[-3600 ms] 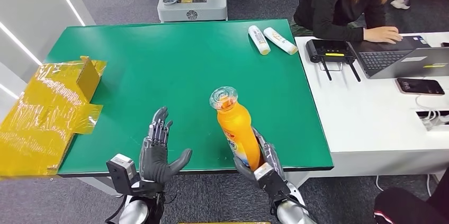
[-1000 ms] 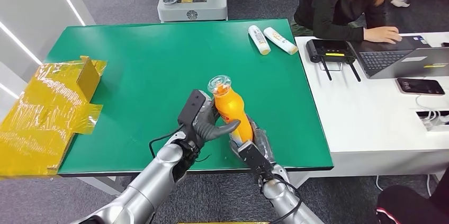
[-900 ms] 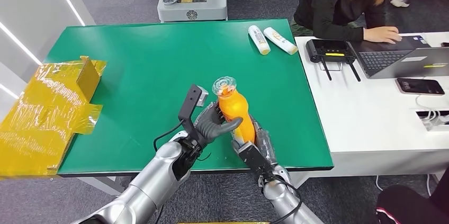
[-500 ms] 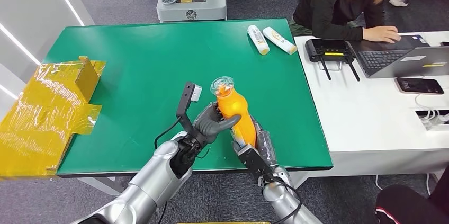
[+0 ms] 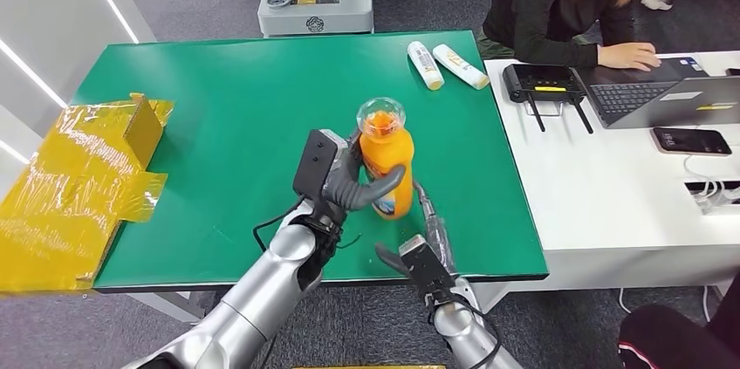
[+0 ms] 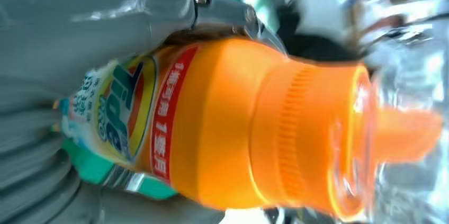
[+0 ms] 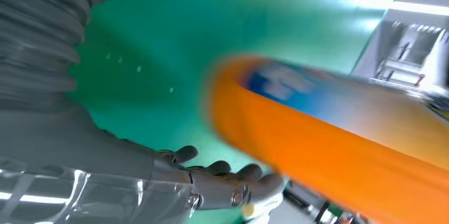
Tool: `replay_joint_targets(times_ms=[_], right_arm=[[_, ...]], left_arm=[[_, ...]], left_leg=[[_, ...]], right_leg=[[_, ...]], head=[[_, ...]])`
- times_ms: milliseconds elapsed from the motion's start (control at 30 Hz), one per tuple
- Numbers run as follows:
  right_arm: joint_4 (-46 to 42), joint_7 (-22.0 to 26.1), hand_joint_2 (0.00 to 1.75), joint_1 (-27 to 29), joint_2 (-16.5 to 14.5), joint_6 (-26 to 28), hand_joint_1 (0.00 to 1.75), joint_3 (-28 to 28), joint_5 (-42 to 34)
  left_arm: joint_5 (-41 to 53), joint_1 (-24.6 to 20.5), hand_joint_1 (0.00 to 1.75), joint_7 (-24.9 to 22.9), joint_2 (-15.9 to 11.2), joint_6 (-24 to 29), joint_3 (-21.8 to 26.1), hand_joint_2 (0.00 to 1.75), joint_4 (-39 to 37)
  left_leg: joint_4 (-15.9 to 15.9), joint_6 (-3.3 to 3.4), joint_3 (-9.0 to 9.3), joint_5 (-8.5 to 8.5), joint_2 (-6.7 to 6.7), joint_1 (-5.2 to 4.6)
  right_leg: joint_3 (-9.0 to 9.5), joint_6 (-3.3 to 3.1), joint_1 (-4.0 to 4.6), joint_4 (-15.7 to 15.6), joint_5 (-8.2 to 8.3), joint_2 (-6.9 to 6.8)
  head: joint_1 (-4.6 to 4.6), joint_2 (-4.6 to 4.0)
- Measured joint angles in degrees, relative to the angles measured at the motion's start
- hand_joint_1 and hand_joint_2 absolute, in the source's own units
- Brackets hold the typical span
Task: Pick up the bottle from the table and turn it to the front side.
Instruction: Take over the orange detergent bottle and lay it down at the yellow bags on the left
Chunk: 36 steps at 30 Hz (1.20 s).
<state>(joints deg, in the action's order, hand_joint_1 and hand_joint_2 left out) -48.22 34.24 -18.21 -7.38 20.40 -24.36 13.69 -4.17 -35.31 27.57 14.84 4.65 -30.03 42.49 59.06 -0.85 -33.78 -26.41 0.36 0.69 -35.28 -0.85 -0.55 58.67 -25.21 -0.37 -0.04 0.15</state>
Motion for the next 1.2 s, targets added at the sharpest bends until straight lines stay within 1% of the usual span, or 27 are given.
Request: replay_joint_targets(times_ms=[100,167,300,433,533,567,600,700,767,833,867,1000,1133,1200], right_arm=[[-3.65,-0.48,1.75,2.16,0.01,-0.78,0.00,-0.01,0.56],[-5.30,-0.52,1.75,2.92,0.01,-1.14,0.00,-0.01,0.76],[-8.69,-0.03,1.75,4.15,0.01,-2.39,0.00,-0.18,1.30],[-12.83,-0.52,1.75,5.43,0.02,-3.23,0.00,-0.90,1.85],[-15.14,-0.70,1.75,6.01,0.09,-3.89,0.00,-1.16,1.84],[-15.89,-0.69,1.75,6.18,0.14,-4.11,0.00,-1.27,1.84],[-16.69,-0.66,1.75,6.35,0.22,-4.31,0.00,-1.41,1.83],[-19.23,-0.56,1.75,6.98,0.53,-4.07,0.00,-2.04,1.82],[-20.79,-0.60,1.75,7.67,0.90,-3.50,0.00,-2.41,1.77],[-21.98,-0.62,1.75,8.42,1.37,-3.01,0.00,-2.59,1.67],[-22.43,-0.62,1.75,8.72,1.61,-2.81,0.00,-2.63,1.62],[-23.36,-0.59,1.75,9.29,2.25,-2.46,0.00,-2.86,1.41],[-23.49,-0.20,1.75,9.39,2.61,-1.58,0.00,-2.93,0.33],[-23.48,0.17,1.75,9.47,2.84,-1.09,0.00,-2.92,-0.22]], left_arm=[[4.44,-1.69,1.75,0.57,-1.97,1.27,0.05,1.75,3.24],[6.31,-2.16,1.75,1.09,-2.74,1.85,0.09,1.75,4.57],[14.07,-3.76,1.75,2.55,-4.61,6.17,0.11,1.75,6.16],[23.61,-7.28,1.75,1.65,-7.48,10.54,0.17,1.75,6.33],[30.24,-9.02,1.75,-0.09,-8.74,13.77,0.17,1.75,5.90],[34.41,-9.66,1.75,-1.92,-9.09,15.50,0.16,1.75,5.21],[40.01,-10.53,1.75,-4.80,-9.48,17.62,0.00,1.75,3.85],[56.27,-13.43,1.75,-14.65,-11.04,23.35,-1.07,1.75,-3.09],[62.37,-14.60,1.75,-19.57,-12.38,25.11,-1.88,1.75,-8.07],[65.91,-15.14,1.75,-23.53,-13.88,25.52,-2.61,1.75,-12.08],[66.84,-15.28,1.75,-24.78,-14.56,25.56,-2.91,1.75,-13.64],[68.65,-15.85,1.75,-27.25,-16.23,24.86,-3.78,1.75,-18.10],[72.09,-16.30,1.75,-34.94,-17.76,19.84,-4.92,1.75,-21.01],[72.62,-15.93,1.75,-37.46,-18.85,18.42,-5.18,1.75,-22.24]], left_leg=[[-0.02,-0.01,0.00,0.00,-0.02,0.02],[-0.03,-0.01,0.00,0.01,-0.01,0.02],[-0.02,-0.04,-0.01,0.03,0.00,0.01],[-0.01,-0.05,0.00,0.04,-0.01,0.01],[-0.01,-0.05,0.00,0.04,-0.01,0.01],[-0.01,-0.05,0.00,0.04,0.00,0.00],[-0.01,-0.05,0.00,0.04,0.00,0.00],[-0.02,-0.05,0.03,0.04,0.07,0.00],[-0.02,-0.06,0.05,0.04,0.11,0.00],[-0.02,-0.06,0.06,0.04,0.13,0.01],[-0.02,-0.07,0.05,0.05,0.13,0.01],[-0.03,-0.08,0.00,0.05,0.07,0.02],[-0.04,-0.07,-0.02,0.04,0.15,0.00],[-0.04,-0.07,-0.02,0.04,0.19,0.00]], right_leg=[[0.00,0.00,0.02,0.02,0.00,-0.02],[0.00,0.00,0.02,0.04,0.00,-0.01],[0.01,0.00,0.02,0.04,0.00,0.00],[0.01,0.00,0.01,0.04,0.00,-0.01],[0.01,-0.01,0.01,0.04,0.00,-0.01],[0.01,-0.01,0.01,0.04,0.00,0.00],[0.01,-0.01,0.01,0.04,0.00,0.00],[0.00,-0.01,0.01,0.04,0.01,0.06],[0.00,-0.02,0.01,0.05,0.01,0.12],[-0.02,-0.02,0.02,0.05,0.01,0.15],[-0.04,-0.02,0.02,0.06,0.01,0.16],[-0.05,-0.02,0.03,0.06,0.01,0.11],[-0.05,-0.02,0.01,0.07,0.01,0.16],[-0.06,-0.02,0.01,0.06,0.01,0.19]], head=[[-0.01,0.01],[-0.01,0.00],[0.01,0.00],[0.00,0.00],[0.00,0.00],[0.00,0.00],[0.02,0.00],[0.02,-0.01],[0.01,-0.01],[0.01,-0.01],[0.01,0.00],[0.01,-0.01],[0.01,-0.01],[0.01,-0.01]])
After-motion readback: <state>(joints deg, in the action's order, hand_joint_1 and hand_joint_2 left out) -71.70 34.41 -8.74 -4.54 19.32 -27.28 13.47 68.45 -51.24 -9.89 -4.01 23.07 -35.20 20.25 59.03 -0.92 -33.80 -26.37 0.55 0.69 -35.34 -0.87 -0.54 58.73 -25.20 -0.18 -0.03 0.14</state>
